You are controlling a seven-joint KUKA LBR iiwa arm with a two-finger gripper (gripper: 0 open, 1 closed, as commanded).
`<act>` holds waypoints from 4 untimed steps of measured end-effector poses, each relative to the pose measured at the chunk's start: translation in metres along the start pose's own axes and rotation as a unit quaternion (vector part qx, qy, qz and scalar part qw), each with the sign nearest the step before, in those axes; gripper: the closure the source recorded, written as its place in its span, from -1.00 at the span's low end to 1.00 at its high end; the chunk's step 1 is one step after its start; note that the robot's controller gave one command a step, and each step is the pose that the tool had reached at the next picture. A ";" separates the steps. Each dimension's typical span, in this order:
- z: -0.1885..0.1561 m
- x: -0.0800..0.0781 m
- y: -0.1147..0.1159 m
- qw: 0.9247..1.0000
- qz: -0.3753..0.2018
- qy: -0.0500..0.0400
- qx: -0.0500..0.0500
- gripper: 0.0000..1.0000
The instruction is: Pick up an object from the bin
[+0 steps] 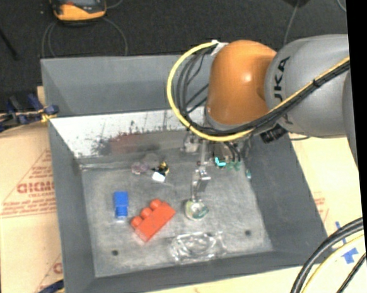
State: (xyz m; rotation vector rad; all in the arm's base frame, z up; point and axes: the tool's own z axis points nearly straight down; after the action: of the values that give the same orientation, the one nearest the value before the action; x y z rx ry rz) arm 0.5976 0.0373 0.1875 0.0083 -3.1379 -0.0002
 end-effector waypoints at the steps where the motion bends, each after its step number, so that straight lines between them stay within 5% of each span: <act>1: 0.047 0.058 0.006 0.997 0.082 0.000 -0.001 -1.00; 2: 0.046 0.056 0.006 0.997 0.083 -0.003 -0.001 1.00; 3: 0.046 0.056 0.006 0.997 0.083 -0.003 -0.001 -1.00; 4: 0.080 0.052 -0.020 0.999 0.052 -0.008 -0.001 -1.00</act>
Offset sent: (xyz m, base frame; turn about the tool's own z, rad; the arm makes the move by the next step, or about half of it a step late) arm -0.0570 0.0061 -0.0459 0.1674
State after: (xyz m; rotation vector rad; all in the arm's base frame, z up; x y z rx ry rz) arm 0.5457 0.0167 0.1075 -0.1563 -3.1501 -0.0040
